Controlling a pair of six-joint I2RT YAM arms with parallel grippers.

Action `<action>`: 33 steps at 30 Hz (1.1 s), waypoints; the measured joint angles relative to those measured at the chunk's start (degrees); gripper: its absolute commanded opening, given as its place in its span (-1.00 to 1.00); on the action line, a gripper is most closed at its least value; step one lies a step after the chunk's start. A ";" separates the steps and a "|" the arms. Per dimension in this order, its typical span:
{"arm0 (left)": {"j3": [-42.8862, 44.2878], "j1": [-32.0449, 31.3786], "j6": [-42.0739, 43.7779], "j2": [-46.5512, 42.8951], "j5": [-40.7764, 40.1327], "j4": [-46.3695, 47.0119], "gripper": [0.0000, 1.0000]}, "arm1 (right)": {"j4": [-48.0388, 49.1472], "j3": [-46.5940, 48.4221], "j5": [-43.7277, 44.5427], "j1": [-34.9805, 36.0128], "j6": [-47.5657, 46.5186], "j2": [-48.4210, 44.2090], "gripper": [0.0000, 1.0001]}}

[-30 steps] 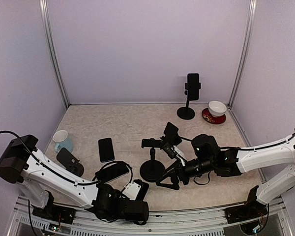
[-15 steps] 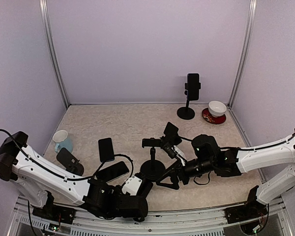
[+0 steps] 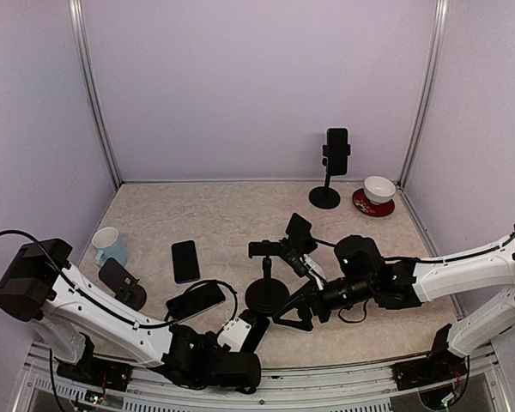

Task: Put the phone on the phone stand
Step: Move the phone to the corner of the board.

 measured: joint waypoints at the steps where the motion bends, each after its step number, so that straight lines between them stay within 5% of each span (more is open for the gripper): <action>1: 0.00 0.00 0.11 0.55 0.00 0.24 -0.02 | -0.02 0.00 0.02 0.00 0.00 0.00 1.00; 8: -0.57 0.02 0.72 1.33 -1.22 3.23 0.63 | -1.46 0.00 0.48 0.00 0.09 0.00 1.00; 14: -1.68 0.02 0.68 2.12 -2.95 6.82 0.91 | -1.90 0.00 0.57 0.00 0.04 0.00 1.00; 33: -4.63 -0.37 -1.84 3.58 -6.40 15.45 0.32 | -1.90 0.00 0.61 0.00 0.00 0.00 1.00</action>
